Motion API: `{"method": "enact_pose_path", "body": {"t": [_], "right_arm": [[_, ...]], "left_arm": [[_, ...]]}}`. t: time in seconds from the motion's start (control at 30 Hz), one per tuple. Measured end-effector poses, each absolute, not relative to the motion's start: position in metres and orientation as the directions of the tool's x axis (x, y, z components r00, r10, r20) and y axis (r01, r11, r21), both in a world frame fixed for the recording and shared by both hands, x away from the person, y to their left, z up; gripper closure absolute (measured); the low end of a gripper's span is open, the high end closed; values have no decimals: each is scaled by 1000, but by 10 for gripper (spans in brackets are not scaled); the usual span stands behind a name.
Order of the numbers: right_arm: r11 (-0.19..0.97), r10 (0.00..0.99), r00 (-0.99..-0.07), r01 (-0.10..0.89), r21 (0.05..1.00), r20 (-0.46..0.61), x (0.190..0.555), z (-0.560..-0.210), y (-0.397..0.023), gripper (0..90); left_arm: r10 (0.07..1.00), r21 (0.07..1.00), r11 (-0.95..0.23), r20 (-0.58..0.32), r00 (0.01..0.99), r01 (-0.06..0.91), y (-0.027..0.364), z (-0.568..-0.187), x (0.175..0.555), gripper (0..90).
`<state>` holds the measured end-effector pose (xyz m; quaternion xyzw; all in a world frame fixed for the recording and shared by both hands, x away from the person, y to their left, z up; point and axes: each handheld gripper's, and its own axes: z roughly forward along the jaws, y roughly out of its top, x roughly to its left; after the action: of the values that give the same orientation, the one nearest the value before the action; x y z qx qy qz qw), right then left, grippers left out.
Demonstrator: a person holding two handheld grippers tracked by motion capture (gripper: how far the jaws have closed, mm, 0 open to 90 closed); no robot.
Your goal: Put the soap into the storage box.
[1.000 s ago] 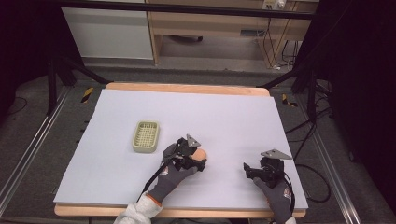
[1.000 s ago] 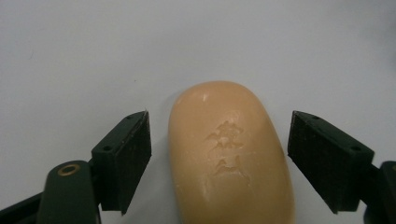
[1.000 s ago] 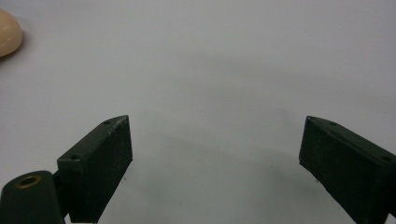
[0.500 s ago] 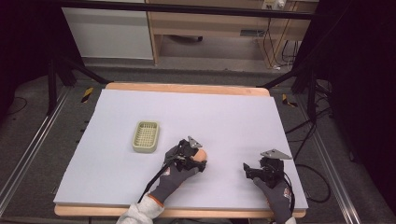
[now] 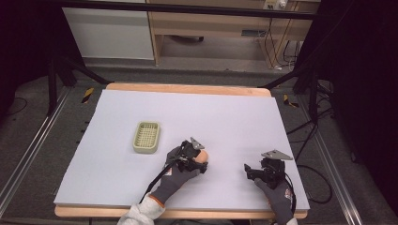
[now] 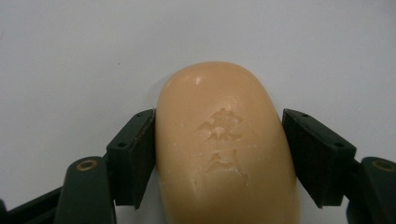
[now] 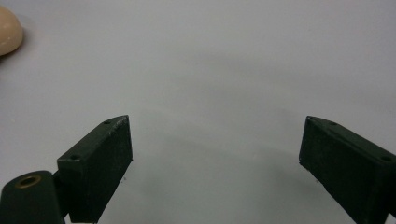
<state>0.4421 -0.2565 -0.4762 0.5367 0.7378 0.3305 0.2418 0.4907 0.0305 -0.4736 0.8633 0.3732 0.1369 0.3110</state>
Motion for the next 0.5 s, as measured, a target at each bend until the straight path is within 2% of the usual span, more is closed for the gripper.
{"method": "enact_pose_path", "body": {"t": [0.5], "right_arm": [[196, 952, -307, 637, 746, 11, 442, -476, -257, 99]], "left_arm": [[733, 641, -524, 4, 680, 561, 31, -473, 491, 309]]}}
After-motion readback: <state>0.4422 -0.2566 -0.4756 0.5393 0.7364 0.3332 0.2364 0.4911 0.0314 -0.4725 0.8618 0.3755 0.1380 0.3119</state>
